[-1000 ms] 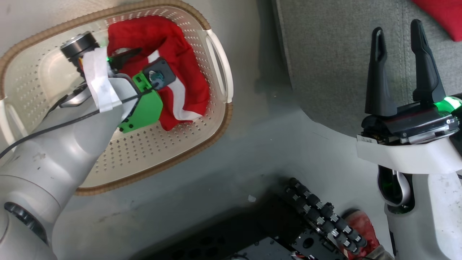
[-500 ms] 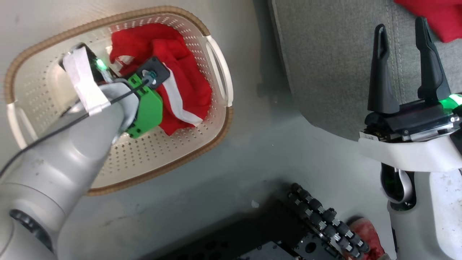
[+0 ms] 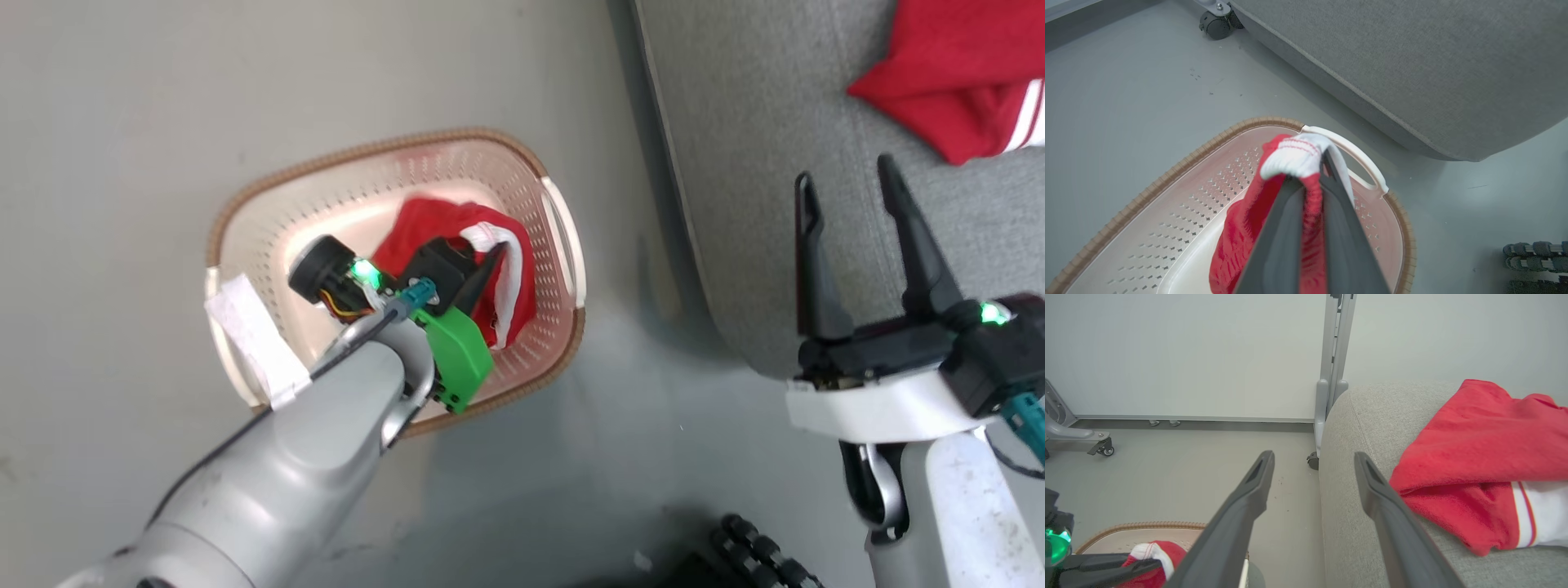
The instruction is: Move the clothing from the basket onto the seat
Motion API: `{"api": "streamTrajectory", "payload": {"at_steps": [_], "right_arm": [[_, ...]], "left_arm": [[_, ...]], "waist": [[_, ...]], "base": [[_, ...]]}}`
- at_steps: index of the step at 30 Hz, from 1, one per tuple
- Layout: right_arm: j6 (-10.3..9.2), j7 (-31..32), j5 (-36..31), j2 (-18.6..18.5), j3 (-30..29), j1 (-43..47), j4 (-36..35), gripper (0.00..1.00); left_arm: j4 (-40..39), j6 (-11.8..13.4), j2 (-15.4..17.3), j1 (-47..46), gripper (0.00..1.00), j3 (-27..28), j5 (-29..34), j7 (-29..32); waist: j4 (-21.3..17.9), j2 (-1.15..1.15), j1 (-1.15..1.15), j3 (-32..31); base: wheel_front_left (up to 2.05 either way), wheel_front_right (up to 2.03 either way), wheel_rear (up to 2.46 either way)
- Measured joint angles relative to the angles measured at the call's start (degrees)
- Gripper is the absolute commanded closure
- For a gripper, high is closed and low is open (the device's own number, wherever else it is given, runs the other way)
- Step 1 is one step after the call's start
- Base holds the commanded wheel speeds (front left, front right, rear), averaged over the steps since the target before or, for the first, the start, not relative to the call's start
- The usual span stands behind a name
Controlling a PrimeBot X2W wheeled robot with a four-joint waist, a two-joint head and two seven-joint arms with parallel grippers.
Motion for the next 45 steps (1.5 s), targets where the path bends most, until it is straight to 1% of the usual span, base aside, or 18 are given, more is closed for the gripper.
{"api": "streamTrajectory", "payload": {"at_steps": [2, 6, 10, 12, 14, 19, 21, 26, 32, 34, 38, 45], "right_arm": [[0.00, 0.0, -0.1, -0.3, 0.6, 1.9, 1.2, 0.00], [0.00, 0.0, -0.2, -0.6, 2.1, 4.7, 3.0, 0.00], [0.00, 0.0, -0.1, -0.6, 3.4, 7.8, 4.1, 0.00], [0.00, 0.0, 0.1, -0.7, 4.3, 9.5, 4.8, 0.00], [0.00, 0.0, 0.2, -0.7, 5.2, 10.8, 5.4, 0.00], [0.00, 0.0, 0.9, -1.3, 7.5, 13.3, 6.7, 0.00], [0.00, 0.0, 1.2, -1.5, 8.7, 14.1, 7.5, 0.00], [0.00, 0.0, 2.8, -2.4, 13.2, 14.8, 10.1, 0.00], [0.00, 0.0, 5.1, -3.2, 20.4, 12.4, 12.4, 0.00], [0.00, 0.0, 5.2, -3.3, 22.0, 11.3, 13.1, 0.00], [0.00, 0.0, 5.3, -3.1, 22.9, 9.1, 14.3, 0.00], [0.00, 0.0, 3.2, -2.4, 22.7, 7.8, 19.5, 0.00]], "left_arm": [[-5.4, 1.6, 0.7, 3.6, 1.00, 3.4, 1.1, -0.1], [-13.5, 4.4, 2.6, 10.8, 1.00, 8.9, 4.4, -0.1], [-21.4, 6.2, 2.6, 17.2, 1.00, 14.9, 6.6, -0.1], [-24.5, 6.3, 2.4, 20.6, 1.00, 18.0, 7.6, -0.1], [-26.6, 5.9, 2.1, 23.2, 1.00, 20.0, 8.1, -0.1], [-30.8, 4.1, 0.9, 26.4, 1.00, 23.1, 10.0, -0.1], [-32.1, 3.8, 0.6, 26.9, 1.00, 24.1, 11.0, -0.1], [-35.1, 2.7, -1.3, 27.0, 1.00, 25.0, 12.2, -0.1], [-37.5, 1.3, -2.8, 26.7, 1.00, 23.8, 12.6, -0.1], [-38.3, 1.2, -3.0, 26.6, 1.00, 23.2, 12.7, -0.1], [-40.5, 0.8, -4.0, 25.8, 1.00, 21.6, 12.7, 0.3], [-45.1, 0.5, -4.5, 25.3, 1.00, 19.1, 12.9, 1.9]], "waist": [[0.9, 0.00, 0.00, -3.2], [2.3, 0.00, 0.00, -9.1], [3.4, 0.00, 0.00, -15.4], [3.8, 0.00, 0.00, -18.6], [4.2, 0.00, 0.00, -21.4], [5.1, 0.00, 0.00, -28.4], [5.5, 0.00, -0.01, -30.7], [7.0, 0.00, -0.01, -35.5], [10.1, 0.00, -0.01, -37.6], [11.0, 0.00, 0.00, -37.8], [12.5, 0.00, 0.00, -37.9], [13.8, 0.00, 0.00, -37.1]], "base": [[0.00, 0.00, 0.00], [0.00, 0.00, 0.00], [0.00, 0.00, 0.00], [0.00, 0.00, 0.00], [0.00, 0.00, 0.00], [0.00, 0.00, 0.00], [0.00, 0.00, 0.00], [0.00, 0.00, 0.00], [0.00, 0.00, 0.00], [0.00, 0.00, 0.00], [0.00, 0.00, 0.00], [0.00, 0.00, 0.00]]}}
